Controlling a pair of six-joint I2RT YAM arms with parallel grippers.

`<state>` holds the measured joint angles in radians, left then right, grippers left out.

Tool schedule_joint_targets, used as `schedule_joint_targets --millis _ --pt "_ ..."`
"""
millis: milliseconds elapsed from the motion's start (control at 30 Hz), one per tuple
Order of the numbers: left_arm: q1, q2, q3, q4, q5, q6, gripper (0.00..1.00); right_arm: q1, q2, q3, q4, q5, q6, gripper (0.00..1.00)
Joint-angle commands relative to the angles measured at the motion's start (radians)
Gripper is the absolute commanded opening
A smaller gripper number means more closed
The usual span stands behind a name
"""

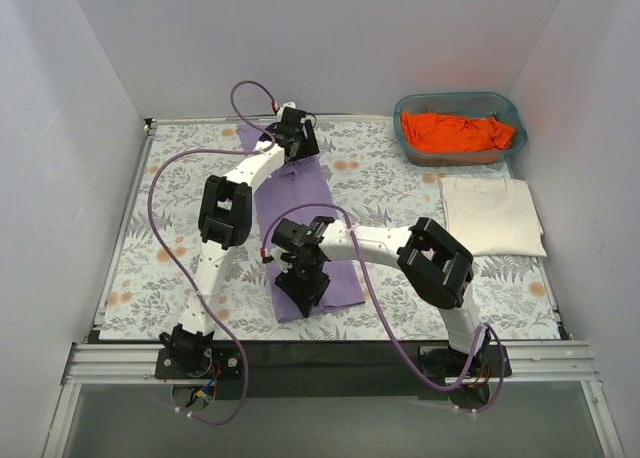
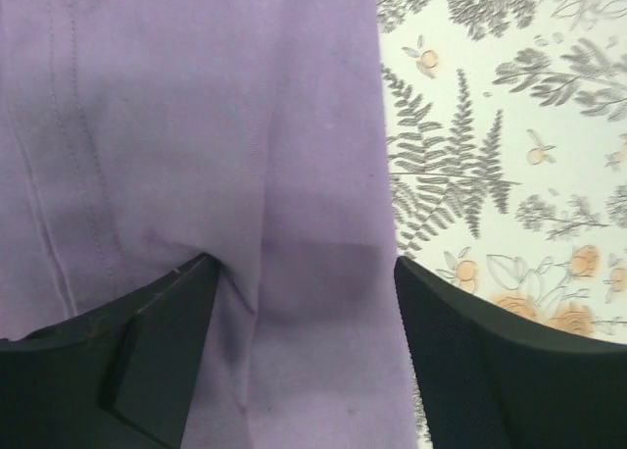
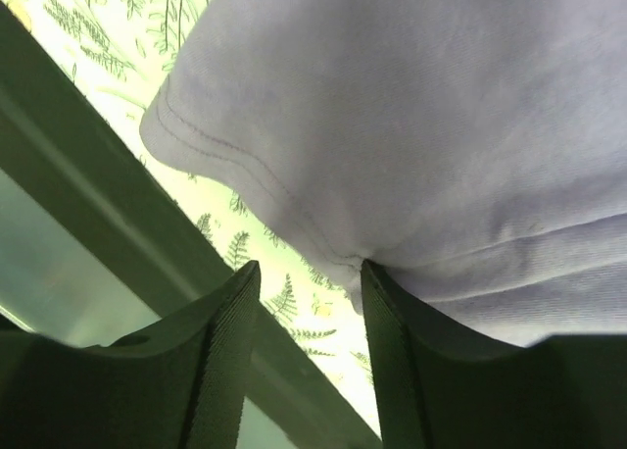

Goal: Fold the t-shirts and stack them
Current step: Fold the tshirt

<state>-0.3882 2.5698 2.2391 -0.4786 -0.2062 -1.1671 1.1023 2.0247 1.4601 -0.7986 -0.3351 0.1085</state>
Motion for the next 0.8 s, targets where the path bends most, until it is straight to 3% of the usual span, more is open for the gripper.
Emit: schedule_joint_targets --millis 0,100,233,533,767 --pt "0.008 -0.049 -0.036 0.0 0.044 0.021 0.69 -0.001 -0.021 0.04 0.036 0.073 -0.009 0.46" --pt "0.008 -0.201 -0.123 -0.002 0.01 0.023 0.79 -0.028 -0.11 0.023 0.016 0.139 0.017 0.5" --pt "0.008 -0.411 -0.266 -0.026 -0.044 -0.023 0.83 -0.088 -0.268 -0.047 0.016 0.195 0.085 0.55" --pt "-0.015 -0.905 -0.761 -0.201 -0.058 -0.221 0.83 -0.278 -0.526 -0.329 0.056 0.246 0.203 0.61" --pt "-0.176 -1.264 -1.248 -0.31 0.002 -0.494 0.78 -0.315 -0.589 -0.51 0.176 0.214 0.26 0.56"
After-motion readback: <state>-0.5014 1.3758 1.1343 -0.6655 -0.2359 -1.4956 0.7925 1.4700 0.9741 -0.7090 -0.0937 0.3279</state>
